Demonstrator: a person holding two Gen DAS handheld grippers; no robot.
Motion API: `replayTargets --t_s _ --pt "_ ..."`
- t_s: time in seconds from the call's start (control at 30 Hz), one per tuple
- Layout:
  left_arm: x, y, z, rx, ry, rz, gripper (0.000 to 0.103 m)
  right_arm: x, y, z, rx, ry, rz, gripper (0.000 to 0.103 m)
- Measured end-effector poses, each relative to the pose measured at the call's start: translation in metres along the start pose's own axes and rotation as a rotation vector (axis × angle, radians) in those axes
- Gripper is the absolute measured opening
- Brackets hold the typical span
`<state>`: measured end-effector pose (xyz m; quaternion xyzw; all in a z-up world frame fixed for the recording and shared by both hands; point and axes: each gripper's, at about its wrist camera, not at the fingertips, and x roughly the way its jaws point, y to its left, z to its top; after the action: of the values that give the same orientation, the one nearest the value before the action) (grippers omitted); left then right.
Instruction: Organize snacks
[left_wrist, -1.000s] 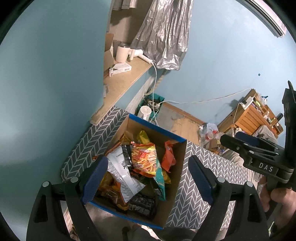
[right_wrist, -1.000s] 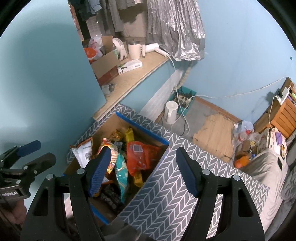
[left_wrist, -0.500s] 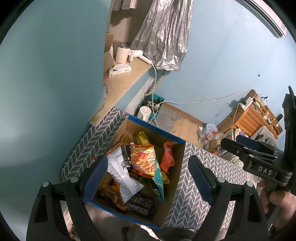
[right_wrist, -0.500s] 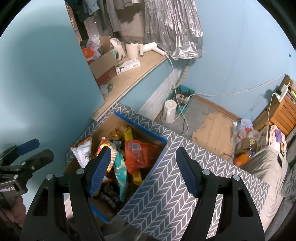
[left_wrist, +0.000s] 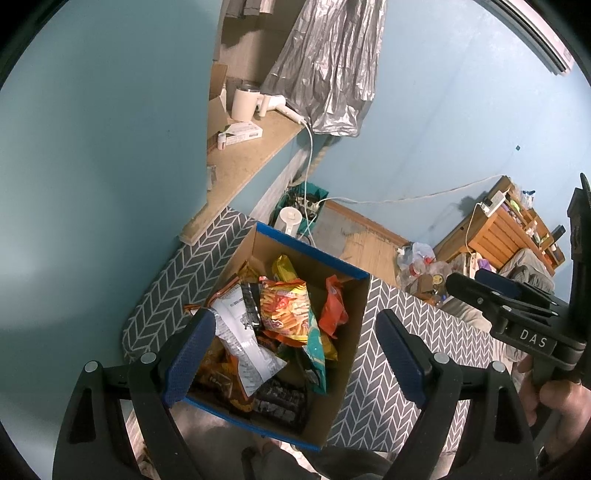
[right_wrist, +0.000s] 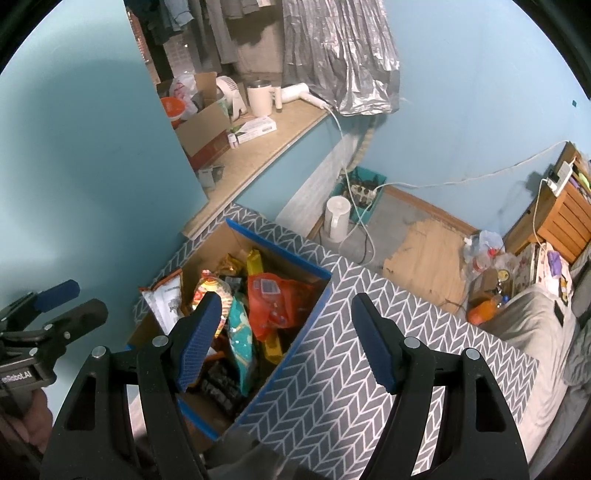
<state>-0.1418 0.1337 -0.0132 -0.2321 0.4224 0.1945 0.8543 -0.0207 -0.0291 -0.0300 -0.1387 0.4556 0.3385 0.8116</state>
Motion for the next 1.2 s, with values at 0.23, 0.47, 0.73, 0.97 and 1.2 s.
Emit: replayTargets --t_s 0.23,0.47,0.73,0.97,1.2 --pt "0.002 -0.004 0.002 0.022 0.022 0.026 0.090 0.001 -0.003 0.000 0.020 0.003 -0.008 0.073" --pt "0.003 -0.006 0.005 0.029 0.027 0.031 0.090 0.000 -0.008 0.001 0.041 0.003 -0.018 0.073" --pt "0.004 -0.012 0.007 0.057 0.032 0.037 0.090 -0.001 -0.010 0.001 0.052 0.005 -0.022 0.073" --pt "0.005 -0.012 0.010 0.055 0.025 0.033 0.090 -0.001 -0.011 0.001 0.050 0.004 -0.022 0.073" --pt "0.005 -0.012 0.011 0.053 0.027 0.027 0.090 -0.002 -0.011 0.001 0.049 0.006 -0.019 0.073"
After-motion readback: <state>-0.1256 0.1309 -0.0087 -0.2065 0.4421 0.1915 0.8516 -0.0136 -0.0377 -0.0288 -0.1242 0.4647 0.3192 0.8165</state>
